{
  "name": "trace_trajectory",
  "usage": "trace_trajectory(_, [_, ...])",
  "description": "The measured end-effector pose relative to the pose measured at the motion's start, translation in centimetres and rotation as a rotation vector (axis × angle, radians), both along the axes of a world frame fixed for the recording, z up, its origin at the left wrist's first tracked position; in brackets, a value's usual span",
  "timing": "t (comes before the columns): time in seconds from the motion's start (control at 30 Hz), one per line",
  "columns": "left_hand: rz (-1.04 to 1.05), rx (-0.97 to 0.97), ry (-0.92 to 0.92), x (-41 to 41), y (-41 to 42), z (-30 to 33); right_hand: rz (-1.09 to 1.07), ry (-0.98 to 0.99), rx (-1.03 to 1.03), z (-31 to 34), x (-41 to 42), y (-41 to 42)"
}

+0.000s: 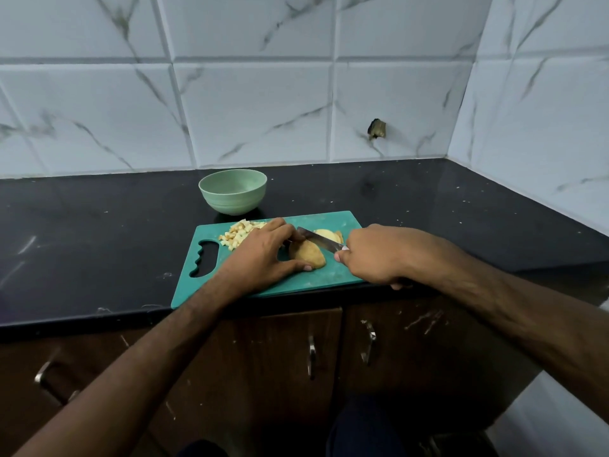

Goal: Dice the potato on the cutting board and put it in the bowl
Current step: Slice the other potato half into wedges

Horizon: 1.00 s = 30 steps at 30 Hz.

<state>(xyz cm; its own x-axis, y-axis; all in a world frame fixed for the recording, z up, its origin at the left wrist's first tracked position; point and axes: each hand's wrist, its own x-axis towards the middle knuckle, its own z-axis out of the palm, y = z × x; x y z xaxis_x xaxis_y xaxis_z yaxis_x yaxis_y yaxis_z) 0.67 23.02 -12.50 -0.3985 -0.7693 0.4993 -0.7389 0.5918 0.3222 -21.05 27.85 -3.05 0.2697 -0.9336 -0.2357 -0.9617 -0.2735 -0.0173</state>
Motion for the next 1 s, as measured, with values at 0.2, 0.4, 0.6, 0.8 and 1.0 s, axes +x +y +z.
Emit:
trace_trajectory(0.2, [-0.014, -0.012, 0.004, 0.1, -0.1, -0.1, 0.014, -0.033, 0.047, -0.8, 1.5, -2.0])
trace_trajectory(0.4, [0.007, -0.022, -0.015, 0.0, 0.0, 0.1, 0.020, -0.052, -0.027, -3.2, 1.3, -0.9])
trace_trajectory(0.6, [0.009, -0.019, -0.007, 0.0, -0.1, 0.0, 0.032, -0.089, -0.116, -5.5, -1.8, 2.7])
trace_trajectory(0.8, [0.005, -0.024, 0.006, 0.1, 0.0, -0.1, 0.061, -0.004, -0.208, -6.1, -3.1, 3.8])
trace_trajectory(1.0, [0.013, -0.034, -0.012, 0.1, 0.3, -0.1, -0.055, -0.041, -0.166, -3.7, -3.5, 0.5])
